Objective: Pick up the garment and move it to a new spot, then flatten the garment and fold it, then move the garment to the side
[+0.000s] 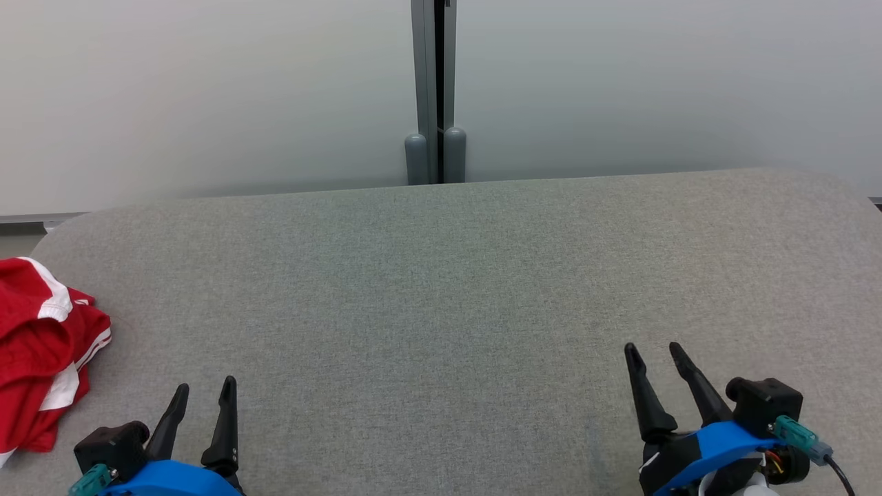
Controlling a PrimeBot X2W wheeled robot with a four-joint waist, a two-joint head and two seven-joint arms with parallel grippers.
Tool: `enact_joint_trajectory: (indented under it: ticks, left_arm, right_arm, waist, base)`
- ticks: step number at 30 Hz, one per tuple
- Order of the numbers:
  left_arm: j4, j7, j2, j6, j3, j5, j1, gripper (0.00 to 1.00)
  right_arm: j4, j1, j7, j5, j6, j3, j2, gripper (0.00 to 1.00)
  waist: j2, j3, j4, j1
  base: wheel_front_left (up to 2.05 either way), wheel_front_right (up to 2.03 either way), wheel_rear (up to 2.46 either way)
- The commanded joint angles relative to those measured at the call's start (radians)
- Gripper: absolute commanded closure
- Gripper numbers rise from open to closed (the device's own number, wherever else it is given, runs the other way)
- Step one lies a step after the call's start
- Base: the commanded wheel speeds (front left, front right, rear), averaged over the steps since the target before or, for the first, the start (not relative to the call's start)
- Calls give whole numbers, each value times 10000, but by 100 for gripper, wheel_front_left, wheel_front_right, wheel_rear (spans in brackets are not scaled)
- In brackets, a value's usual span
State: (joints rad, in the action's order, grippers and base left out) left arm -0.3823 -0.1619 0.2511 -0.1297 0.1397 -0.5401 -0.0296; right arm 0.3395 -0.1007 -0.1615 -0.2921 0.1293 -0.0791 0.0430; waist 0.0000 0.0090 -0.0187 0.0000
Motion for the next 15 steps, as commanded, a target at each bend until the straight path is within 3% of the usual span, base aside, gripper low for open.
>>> enact_joint_trajectory:
  ticks: [1,15]
  left_arm:
    - [29,-110,95,-12,-44,226,-22,0]
    - [120,-423,-221,-12,-765,1424,237,0]
  right_arm:
    - [-83,-199,-110,139,17,99,74,0]
    - [-327,218,-428,644,19,497,87,0]
  waist:
    - [0,1,-3,0]
    - [0,30,-62,0]
  base:
    - [0,0,0]
    - [0,0,0]
